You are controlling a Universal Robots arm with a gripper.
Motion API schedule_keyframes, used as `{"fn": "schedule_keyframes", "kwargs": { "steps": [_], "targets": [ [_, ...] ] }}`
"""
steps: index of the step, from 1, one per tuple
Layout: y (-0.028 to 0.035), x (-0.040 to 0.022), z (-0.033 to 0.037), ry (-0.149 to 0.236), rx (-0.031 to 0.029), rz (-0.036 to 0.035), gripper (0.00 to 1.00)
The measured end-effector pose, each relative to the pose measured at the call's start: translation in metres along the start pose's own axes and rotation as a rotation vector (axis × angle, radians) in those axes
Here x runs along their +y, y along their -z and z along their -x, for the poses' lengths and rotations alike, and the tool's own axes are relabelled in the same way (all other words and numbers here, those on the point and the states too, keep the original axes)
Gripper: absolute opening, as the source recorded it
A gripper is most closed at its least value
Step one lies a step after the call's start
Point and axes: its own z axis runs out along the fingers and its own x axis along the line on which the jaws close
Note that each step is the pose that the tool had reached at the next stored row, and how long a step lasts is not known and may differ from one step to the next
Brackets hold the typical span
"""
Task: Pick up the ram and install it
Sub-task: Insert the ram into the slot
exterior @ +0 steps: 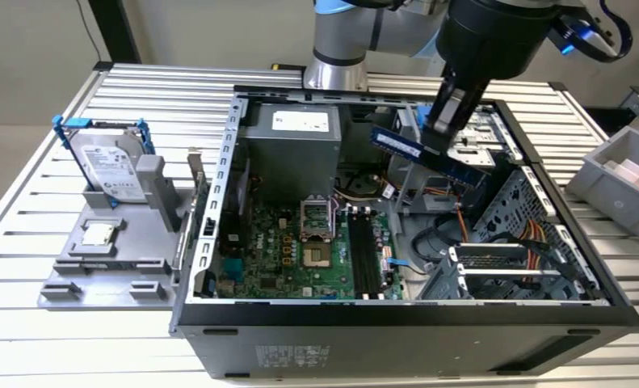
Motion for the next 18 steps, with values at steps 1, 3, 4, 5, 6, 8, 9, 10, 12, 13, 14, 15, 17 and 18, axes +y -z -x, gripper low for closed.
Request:
{"fn": "schedule_keyframes", "kwargs": {
  "steps": [1, 3, 4, 5, 6, 8, 9, 10, 12, 13, 14, 15, 17, 18],
  "targets": [
    [0.0000, 0.0000, 0.0000, -0.009, -0.0002, -0.0004, 0.00],
    [0.0000, 0.0000, 0.0000, -0.025, -0.0008, -0.0010, 0.00],
    [0.0000, 0.0000, 0.0000, -0.033, -0.0010, -0.0013, 0.00],
    [-0.0001, 0.0000, 0.0000, -0.042, -0.0013, -0.0017, 0.00],
    [-0.0001, 0.0000, 0.0000, -0.052, -0.0016, -0.0020, 0.00],
    [-0.0001, 0.0000, 0.0000, -0.069, -0.0021, -0.0027, 0.00],
    [-0.0001, 0.0000, 0.0000, -0.078, -0.0024, -0.0030, 0.00],
    [-0.0001, 0.0000, 0.0000, -0.086, -0.0026, -0.0033, 0.00],
    [-0.0002, 0.0000, 0.0000, -0.105, -0.0034, -0.0040, 0.00],
    [-0.0003, 0.0000, 0.0000, -0.114, -0.0036, -0.0043, 0.00],
    [-0.0003, 0.0000, 0.0000, -0.123, -0.0039, -0.0047, 0.00],
    [-0.0003, 0.0000, 0.0000, -0.131, -0.0041, -0.0050, 0.00],
    [-0.0004, 0.0000, 0.0000, -0.149, -0.0047, -0.0057, 0.00],
    [-0.0004, 0.0000, 0.0000, -0.157, -0.0050, -0.0060, 0.00]
  ]
}}
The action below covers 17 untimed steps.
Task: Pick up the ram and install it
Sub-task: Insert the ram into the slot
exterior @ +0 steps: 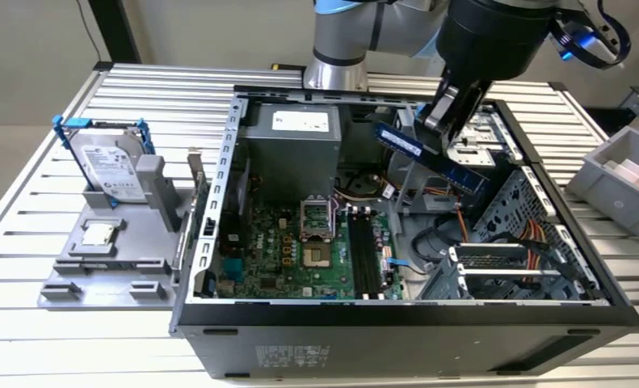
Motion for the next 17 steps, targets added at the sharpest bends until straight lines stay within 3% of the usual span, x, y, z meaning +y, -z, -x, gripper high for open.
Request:
{"fn": "schedule_keyframes", "kwargs": {
  "steps": [17],
  "targets": [
    [-0.0005, 0.0000, 0.0000, -0.143, -0.0046, -0.0054, 0.00]
  ]
}}
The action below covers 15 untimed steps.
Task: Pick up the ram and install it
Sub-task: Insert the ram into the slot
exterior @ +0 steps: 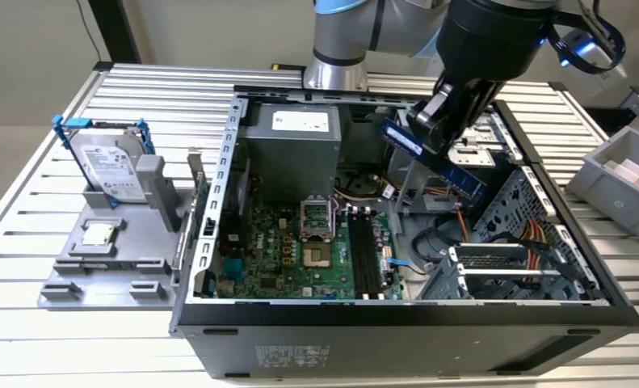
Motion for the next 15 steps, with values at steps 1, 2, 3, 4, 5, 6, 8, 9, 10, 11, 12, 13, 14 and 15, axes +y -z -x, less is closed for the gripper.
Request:
{"fn": "schedule_keyframes", "kwargs": {
  "steps": [1, 2, 3, 4, 5, 6, 8, 9, 10, 11, 12, 13, 14, 15],
  "targets": [
    [0.0000, 0.0000, 0.0000, -0.007, -0.0002, -0.0003, 0.00],
    [-0.0001, 0.0000, 0.0000, -0.015, -0.0005, -0.0006, 0.00],
    [0.0000, 0.0000, 0.0000, -0.023, -0.0006, -0.0010, 0.00],
    [0.0000, 0.0000, 0.0000, -0.031, -0.0008, -0.0013, 0.00],
    [-0.0001, 0.0000, 0.0000, -0.039, -0.0011, -0.0016, 0.00],
    [-0.0002, 0.0000, 0.0000, -0.046, -0.0014, -0.0018, 0.00],
    [-0.0002, 0.0000, 0.0000, -0.062, -0.0019, -0.0024, 0.00],
    [-0.0002, 0.0000, 0.0000, -0.069, -0.0022, -0.0027, 0.00],
    [-0.0003, 0.0000, 0.0000, -0.077, -0.0024, -0.0029, 0.00],
    [-0.0003, 0.0000, 0.0000, -0.085, -0.0026, -0.0032, 0.00],
    [-0.0003, 0.0000, 0.0000, -0.092, -0.0030, -0.0036, 0.00],
    [-0.0004, 0.0000, 0.0000, -0.101, -0.0033, -0.0039, 0.00],
    [-0.0004, 0.0000, 0.0000, -0.108, -0.0034, -0.0042, 0.00],
    [-0.0004, 0.0000, 0.0000, -0.116, -0.0037, -0.0044, 0.00]
  ]
}}
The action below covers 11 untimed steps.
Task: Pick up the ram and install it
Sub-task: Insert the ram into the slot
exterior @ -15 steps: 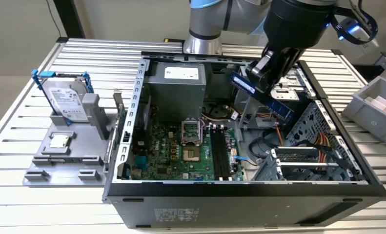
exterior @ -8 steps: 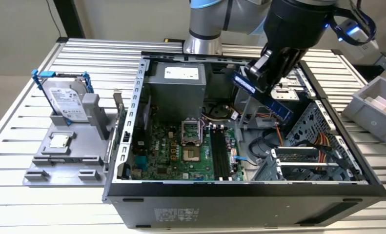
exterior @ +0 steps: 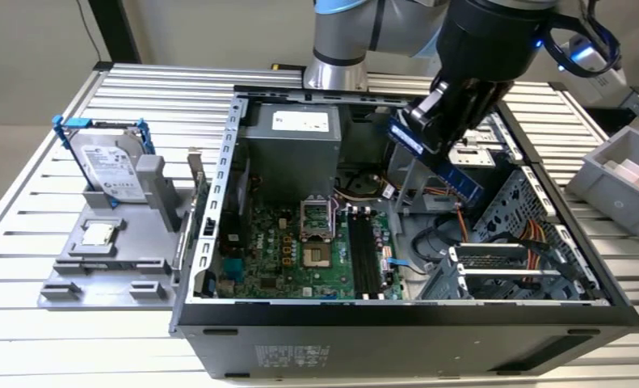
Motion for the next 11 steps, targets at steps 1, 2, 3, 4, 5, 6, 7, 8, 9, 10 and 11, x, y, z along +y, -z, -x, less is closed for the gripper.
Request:
{"fn": "schedule_keyframes", "kwargs": {
  "steps": [1, 2, 3, 4, 5, 6, 7, 8, 9, 10, 11],
  "targets": [
    [0.0000, 0.0000, 0.0000, -0.008, -0.0003, -0.0004, 0.00],
    [-0.0001, 0.0000, 0.0000, -0.016, -0.0005, -0.0006, 0.00],
    [-0.0001, 0.0000, 0.0000, -0.023, -0.0008, -0.0008, 0.00],
    [-0.0001, 0.0000, 0.0000, -0.032, -0.0010, -0.0012, 0.00],
    [-0.0001, 0.0000, 0.0000, -0.040, -0.0013, -0.0016, 0.00],
    [-0.0002, 0.0000, 0.0000, -0.047, -0.0015, -0.0018, 0.00],
    [-0.0002, 0.0000, 0.0000, -0.055, -0.0017, -0.0022, 0.00],
    [-0.0002, 0.0000, 0.0000, -0.063, -0.0020, -0.0025, 0.00],
    [-0.0003, 0.0000, 0.0000, -0.072, -0.0022, -0.0028, 0.00],
    [-0.0003, 0.0000, 0.0000, -0.080, -0.0025, -0.0031, 0.00],
    [-0.0003, 0.0000, 0.0000, -0.088, -0.0028, -0.0033, 0.00]
  ]
}}
